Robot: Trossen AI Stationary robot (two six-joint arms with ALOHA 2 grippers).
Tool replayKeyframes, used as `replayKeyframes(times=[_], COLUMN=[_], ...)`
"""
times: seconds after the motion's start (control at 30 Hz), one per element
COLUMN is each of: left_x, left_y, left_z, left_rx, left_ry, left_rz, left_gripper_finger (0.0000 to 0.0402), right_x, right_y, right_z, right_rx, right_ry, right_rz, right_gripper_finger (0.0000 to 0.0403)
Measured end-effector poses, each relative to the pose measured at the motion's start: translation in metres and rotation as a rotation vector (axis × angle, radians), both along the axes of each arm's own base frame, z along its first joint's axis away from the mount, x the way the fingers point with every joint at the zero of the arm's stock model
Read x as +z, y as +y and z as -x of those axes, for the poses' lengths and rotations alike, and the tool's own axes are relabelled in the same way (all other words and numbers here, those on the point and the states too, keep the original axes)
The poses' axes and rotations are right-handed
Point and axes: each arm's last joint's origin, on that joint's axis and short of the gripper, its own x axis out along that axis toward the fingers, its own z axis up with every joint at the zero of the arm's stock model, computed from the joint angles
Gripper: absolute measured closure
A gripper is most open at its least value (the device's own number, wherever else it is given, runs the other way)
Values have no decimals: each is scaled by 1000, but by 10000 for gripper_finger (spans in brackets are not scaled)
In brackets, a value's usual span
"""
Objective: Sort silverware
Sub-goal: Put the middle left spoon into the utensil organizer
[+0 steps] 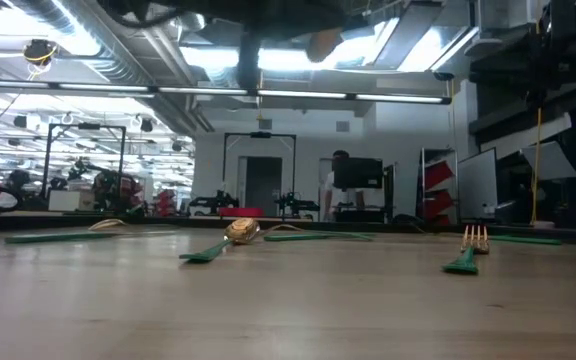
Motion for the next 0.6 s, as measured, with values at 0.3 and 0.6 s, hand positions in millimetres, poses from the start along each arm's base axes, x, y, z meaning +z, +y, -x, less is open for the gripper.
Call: replayKeyframes(times=[0.3, 0.6], left_x=[-8, -16], left_y=[-24, -52], left_z=[-40, -51], left_rx=[-44, -105], left_ry=[23, 39], left_rz=[-358, -636], left_gripper_finger=[401, 401], right_x=[0, 0], right_y=[0, 1], right_z=[0, 0], right_rx=[19, 26], right_ry=[-1, 0], right_rz=[0, 0], right_gripper_finger=[265, 265])
